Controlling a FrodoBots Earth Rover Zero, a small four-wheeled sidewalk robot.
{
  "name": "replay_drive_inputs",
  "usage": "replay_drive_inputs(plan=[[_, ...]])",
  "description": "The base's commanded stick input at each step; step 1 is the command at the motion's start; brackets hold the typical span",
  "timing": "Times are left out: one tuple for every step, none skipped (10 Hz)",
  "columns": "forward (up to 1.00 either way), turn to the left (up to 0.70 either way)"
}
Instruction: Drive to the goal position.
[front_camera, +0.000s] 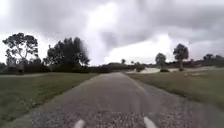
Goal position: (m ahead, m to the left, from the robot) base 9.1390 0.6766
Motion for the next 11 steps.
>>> replay_drive_inputs(plan=[[0.7, 0.0], [0.7, 0.0], [0.7, 0.0], [0.7, 0.0], [0.7, 0.0], [0.7, 0.0], [0.7, 0.0], [0.7, 0.0], [0.7, 0.0], [0.7, 0.0], [0.7, 0.0]])
